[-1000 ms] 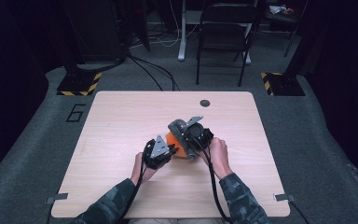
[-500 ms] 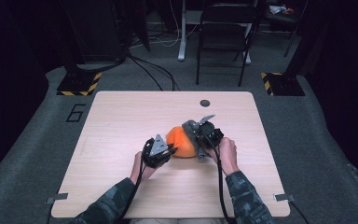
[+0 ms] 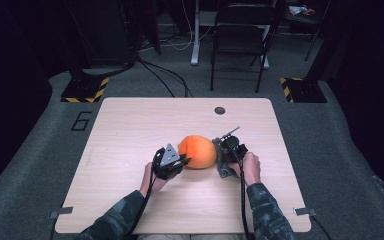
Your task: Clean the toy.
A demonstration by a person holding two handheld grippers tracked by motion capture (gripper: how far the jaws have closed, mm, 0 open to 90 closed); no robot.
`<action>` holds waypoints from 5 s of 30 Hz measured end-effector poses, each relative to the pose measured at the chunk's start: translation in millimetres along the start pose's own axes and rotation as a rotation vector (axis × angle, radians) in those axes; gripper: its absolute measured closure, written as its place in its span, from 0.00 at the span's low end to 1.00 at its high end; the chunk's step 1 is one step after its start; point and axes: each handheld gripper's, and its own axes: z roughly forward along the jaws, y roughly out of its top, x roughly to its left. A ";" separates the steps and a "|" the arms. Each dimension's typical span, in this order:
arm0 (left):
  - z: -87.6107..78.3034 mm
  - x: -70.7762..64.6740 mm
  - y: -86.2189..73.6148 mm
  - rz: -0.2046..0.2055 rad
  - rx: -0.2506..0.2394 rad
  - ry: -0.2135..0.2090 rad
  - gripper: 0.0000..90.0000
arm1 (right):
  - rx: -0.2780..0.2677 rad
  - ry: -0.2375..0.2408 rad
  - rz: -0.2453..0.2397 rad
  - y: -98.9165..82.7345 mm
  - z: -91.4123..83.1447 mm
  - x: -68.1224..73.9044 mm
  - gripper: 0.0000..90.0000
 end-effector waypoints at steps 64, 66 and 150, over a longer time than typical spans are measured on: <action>-4.0 -2.8 2.8 0.035 0.017 0.109 0.57 | -0.223 0.083 -0.084 15.0 -44.6 27.6 0.81; -1.8 -5.4 2.5 0.044 0.026 0.132 0.53 | -0.234 0.079 -0.068 15.1 -42.7 26.3 0.81; 2.2 2.9 8.5 -0.074 0.013 0.037 0.84 | -0.126 0.017 -0.018 3.4 -19.8 12.3 0.81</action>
